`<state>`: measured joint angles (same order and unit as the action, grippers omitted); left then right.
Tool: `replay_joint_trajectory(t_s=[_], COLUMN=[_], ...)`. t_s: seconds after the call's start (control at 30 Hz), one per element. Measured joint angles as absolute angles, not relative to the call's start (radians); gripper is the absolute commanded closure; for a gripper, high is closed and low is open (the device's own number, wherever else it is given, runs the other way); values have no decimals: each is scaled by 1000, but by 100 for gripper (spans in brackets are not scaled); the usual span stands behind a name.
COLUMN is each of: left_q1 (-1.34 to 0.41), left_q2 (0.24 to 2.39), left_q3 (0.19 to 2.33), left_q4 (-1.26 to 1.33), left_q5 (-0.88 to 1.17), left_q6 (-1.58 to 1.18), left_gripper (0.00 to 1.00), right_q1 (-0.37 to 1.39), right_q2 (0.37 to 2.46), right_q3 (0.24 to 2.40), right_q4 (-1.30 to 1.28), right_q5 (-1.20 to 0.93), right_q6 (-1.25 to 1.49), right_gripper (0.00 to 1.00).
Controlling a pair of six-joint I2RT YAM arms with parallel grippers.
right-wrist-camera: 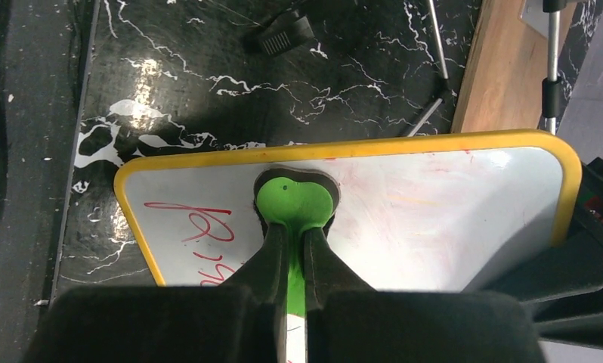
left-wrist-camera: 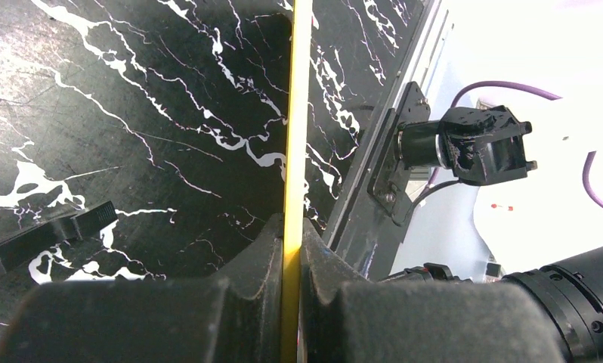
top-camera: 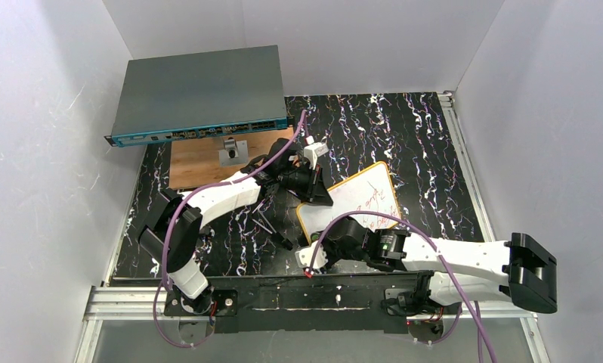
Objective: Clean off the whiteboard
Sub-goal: Erase the whiteboard at the center of the board.
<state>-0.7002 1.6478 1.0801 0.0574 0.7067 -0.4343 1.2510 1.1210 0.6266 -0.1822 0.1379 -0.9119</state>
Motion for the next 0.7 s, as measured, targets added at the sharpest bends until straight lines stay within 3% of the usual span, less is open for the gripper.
replay_joint_trajectory(t_s=[0.33,0.7], left_q1=[-696,-709], left_q2=[1648,1648], left_q3=[1095,1095], left_q4=[54,31], left_q5=[681,702], left_q6=[-427,-430], left_gripper=[100,100], right_q1=[1200,1257], right_q2=[1121,1145], right_q3=[670,678], right_q4=[-155,-257], right_q5=[231,101], right_q6=[-867,-869], right_gripper=[99,99])
